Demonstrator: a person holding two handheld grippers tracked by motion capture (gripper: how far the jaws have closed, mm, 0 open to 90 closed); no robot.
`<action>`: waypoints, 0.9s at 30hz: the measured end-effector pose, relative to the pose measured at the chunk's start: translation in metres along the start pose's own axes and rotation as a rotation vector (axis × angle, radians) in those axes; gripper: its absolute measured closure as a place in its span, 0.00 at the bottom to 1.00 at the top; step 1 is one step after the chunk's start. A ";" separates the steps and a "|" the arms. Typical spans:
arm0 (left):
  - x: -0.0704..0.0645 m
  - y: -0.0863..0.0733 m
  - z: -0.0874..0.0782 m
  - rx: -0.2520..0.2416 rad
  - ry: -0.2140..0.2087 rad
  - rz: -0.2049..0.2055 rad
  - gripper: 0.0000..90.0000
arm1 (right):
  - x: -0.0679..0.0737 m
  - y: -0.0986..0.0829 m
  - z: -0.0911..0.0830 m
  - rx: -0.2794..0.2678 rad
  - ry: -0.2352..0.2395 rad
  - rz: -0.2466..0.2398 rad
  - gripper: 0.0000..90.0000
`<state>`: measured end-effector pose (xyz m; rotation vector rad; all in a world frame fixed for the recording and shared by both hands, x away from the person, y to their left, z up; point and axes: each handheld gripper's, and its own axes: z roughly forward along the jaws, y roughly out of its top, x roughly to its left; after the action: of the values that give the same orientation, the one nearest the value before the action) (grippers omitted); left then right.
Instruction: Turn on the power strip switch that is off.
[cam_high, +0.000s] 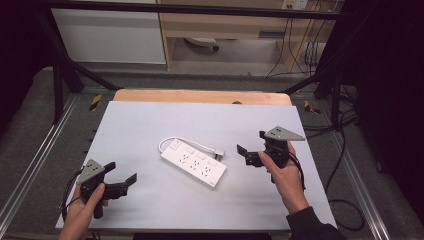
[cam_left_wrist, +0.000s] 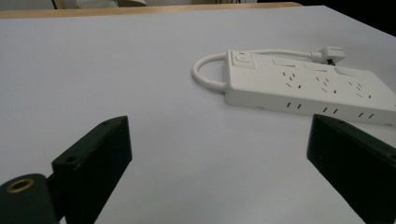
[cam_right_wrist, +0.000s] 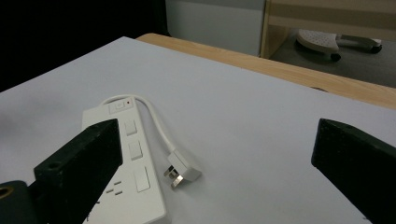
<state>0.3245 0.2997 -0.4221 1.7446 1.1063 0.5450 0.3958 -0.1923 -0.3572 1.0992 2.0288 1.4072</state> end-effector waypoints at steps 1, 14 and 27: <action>0.000 0.000 0.000 -0.001 0.002 0.000 0.07 | 0.001 0.000 0.001 0.002 0.001 -0.002 0.02; 0.000 0.000 0.000 0.004 -0.001 0.003 0.07 | 0.009 0.006 0.008 0.016 0.018 -0.018 0.02; 0.000 0.000 0.000 0.005 -0.002 0.004 0.07 | 0.016 0.010 0.017 0.026 0.036 -0.031 0.02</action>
<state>0.3246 0.2993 -0.4225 1.7517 1.1046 0.5431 0.4021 -0.1677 -0.3535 1.0555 2.0861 1.3982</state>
